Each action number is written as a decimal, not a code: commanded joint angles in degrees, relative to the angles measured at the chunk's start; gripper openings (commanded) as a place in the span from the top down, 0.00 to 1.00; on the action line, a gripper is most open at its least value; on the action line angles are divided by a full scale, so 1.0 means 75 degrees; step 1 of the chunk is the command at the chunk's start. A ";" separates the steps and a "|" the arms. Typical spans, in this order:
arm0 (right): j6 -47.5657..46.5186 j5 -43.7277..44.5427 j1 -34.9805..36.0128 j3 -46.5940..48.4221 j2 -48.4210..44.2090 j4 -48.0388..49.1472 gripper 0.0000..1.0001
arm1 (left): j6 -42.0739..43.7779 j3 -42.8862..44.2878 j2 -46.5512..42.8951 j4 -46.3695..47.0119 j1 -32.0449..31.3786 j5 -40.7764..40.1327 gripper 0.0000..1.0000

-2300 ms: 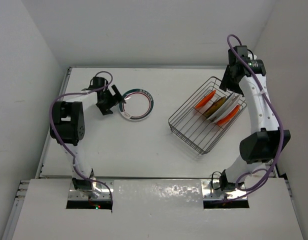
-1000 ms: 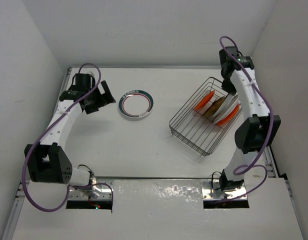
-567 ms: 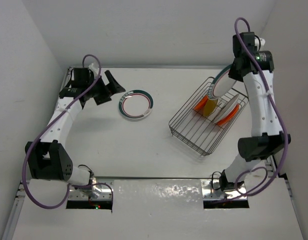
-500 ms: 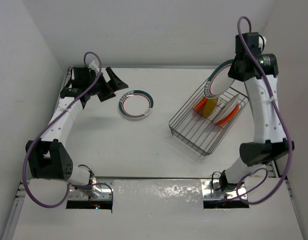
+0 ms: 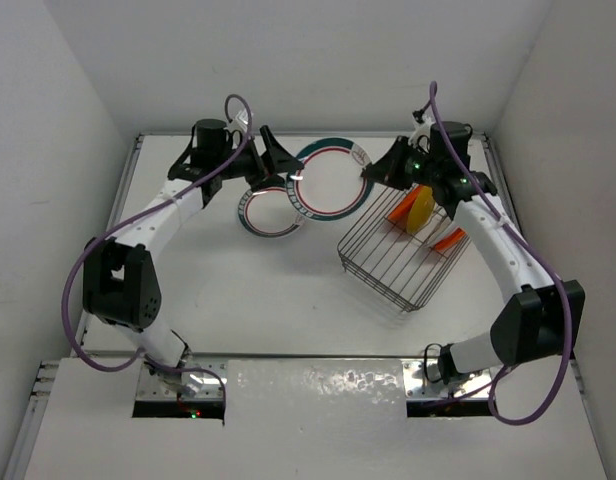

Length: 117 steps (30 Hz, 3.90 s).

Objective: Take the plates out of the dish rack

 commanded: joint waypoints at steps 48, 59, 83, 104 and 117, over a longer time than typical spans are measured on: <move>-0.1549 0.7221 -0.1204 0.2588 0.0832 -0.6222 0.31 | 0.2066 -0.0111 0.0821 -0.4208 0.1175 -0.4215 0.00; -0.0858 0.7314 -0.1204 0.2237 0.1806 -0.5319 0.72 | 0.2583 -0.0403 -0.0398 -0.4642 0.1140 -0.4063 0.00; -0.0845 0.8240 -0.1204 0.5829 0.1478 -0.7228 1.00 | 0.2313 0.0638 -0.0258 -0.4654 0.1117 -0.3420 0.00; 0.0747 -0.0935 -0.0010 0.0806 -0.0480 0.2051 1.00 | 0.0240 0.0417 0.0035 0.0431 0.0086 0.1374 0.00; 0.0902 -0.0609 0.0273 0.0501 0.0001 0.1799 0.23 | 0.0848 0.0288 -0.0034 -0.1439 0.0132 -0.0229 1.00</move>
